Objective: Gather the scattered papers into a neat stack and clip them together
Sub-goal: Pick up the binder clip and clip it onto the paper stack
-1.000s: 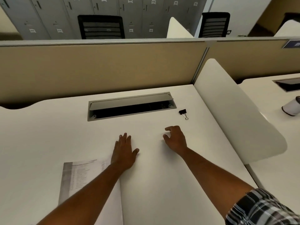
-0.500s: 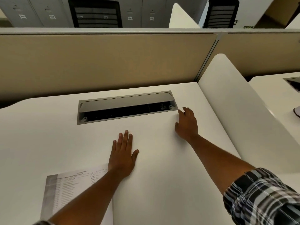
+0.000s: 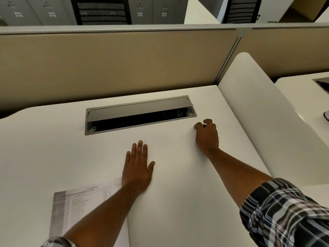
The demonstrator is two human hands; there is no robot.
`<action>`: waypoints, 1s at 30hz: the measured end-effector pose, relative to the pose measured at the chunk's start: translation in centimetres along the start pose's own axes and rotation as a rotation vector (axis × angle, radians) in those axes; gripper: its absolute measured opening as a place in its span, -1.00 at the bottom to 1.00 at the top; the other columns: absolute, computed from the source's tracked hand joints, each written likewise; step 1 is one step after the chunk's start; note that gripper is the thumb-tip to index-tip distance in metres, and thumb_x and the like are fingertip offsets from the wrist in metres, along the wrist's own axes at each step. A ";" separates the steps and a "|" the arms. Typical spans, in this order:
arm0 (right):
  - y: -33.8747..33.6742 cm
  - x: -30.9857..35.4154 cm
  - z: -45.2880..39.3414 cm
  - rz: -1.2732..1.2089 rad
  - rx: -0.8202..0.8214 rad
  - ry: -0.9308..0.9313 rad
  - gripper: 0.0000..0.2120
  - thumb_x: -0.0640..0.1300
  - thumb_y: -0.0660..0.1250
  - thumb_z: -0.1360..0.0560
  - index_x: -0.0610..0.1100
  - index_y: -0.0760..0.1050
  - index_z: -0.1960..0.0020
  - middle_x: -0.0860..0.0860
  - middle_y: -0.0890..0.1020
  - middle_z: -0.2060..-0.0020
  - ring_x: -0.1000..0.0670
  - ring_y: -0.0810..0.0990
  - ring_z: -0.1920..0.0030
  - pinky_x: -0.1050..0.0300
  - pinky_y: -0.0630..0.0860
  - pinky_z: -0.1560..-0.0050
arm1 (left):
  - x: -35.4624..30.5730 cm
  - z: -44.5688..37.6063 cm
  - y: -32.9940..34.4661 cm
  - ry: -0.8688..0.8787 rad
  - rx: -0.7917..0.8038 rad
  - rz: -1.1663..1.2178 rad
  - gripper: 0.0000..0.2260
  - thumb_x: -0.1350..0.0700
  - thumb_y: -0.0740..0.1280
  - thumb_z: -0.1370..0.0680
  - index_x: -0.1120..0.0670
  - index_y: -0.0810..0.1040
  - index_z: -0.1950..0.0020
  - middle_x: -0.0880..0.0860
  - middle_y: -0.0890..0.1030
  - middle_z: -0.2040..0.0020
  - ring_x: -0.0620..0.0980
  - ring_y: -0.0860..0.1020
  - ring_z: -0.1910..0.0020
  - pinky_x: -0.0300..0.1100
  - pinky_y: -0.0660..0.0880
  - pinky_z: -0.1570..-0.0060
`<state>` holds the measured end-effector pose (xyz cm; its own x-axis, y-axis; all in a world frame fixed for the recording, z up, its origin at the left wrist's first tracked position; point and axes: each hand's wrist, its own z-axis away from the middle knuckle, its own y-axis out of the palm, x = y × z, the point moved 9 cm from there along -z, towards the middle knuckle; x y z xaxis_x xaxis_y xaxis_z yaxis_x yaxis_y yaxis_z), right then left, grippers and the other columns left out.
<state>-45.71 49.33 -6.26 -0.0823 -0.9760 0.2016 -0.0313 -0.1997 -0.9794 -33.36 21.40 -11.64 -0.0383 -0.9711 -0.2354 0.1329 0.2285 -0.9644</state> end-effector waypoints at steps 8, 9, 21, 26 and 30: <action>-0.5 1.2 3.6 -0.097 0.005 -0.064 -0.78 -0.20 0.27 -0.61 -0.09 0.57 -0.22 -0.17 0.42 -0.30 -0.17 0.50 -0.20 0.02 0.55 -0.09 | -0.8 -0.4 -0.9 -0.015 0.217 -0.086 -0.35 -0.19 -0.09 -0.66 0.09 -0.32 -0.58 0.07 -0.38 -0.57 0.08 -0.32 -0.56 0.00 -0.14 -0.56; -0.6 1.4 4.1 -0.140 0.002 -0.058 -0.76 -0.19 0.29 -0.61 -0.08 0.54 -0.26 -0.17 0.42 -0.30 -0.18 0.54 -0.17 0.01 0.57 -0.09 | -0.9 -0.6 -1.2 -0.012 0.265 -0.094 -0.34 -0.18 -0.04 -0.66 0.09 -0.30 -0.59 0.07 -0.36 -0.58 0.08 -0.29 -0.57 -0.01 -0.11 -0.56; -2.9 10.3 15.4 -0.762 0.003 -0.164 -0.42 -0.07 0.59 -0.37 -0.06 0.35 -0.26 0.04 0.62 0.00 0.08 0.64 0.03 0.21 0.60 -0.02 | -0.2 6.8 -9.2 -0.213 0.046 0.642 -0.66 -0.09 0.28 -0.59 -0.01 0.48 -0.34 -0.06 0.55 -0.31 -0.04 0.52 -0.24 -0.17 0.44 -0.18; -6.9 16.5 21.8 -0.914 0.054 -0.378 -0.36 -0.04 0.58 -0.36 0.03 0.32 -0.32 0.13 0.67 -0.02 0.13 0.67 -0.04 0.29 0.58 -0.09 | 0.7 13.2 -10.5 -0.222 0.204 1.246 -0.63 -0.05 0.33 -0.60 -0.04 0.45 -0.40 -0.08 0.50 -0.37 -0.06 0.49 -0.33 -0.01 0.47 -0.32; -10.5 20.2 26.1 -1.025 0.087 -0.505 -0.36 -0.09 0.58 -0.39 0.05 0.33 -0.36 0.17 0.71 -0.05 0.07 0.71 -0.06 0.25 0.60 -0.09 | 1.6 18.3 -13.6 -0.078 0.177 1.477 -0.56 -0.08 0.38 -0.55 -0.10 0.43 -0.42 -0.08 0.55 -0.35 -0.04 0.52 -0.33 -0.04 0.50 -0.28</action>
<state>-21.09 29.42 7.74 0.3524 -0.2701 0.8960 0.2176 -0.9076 -0.3592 -17.10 15.46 3.27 0.2862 0.1223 -0.9503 0.1190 0.9796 0.1619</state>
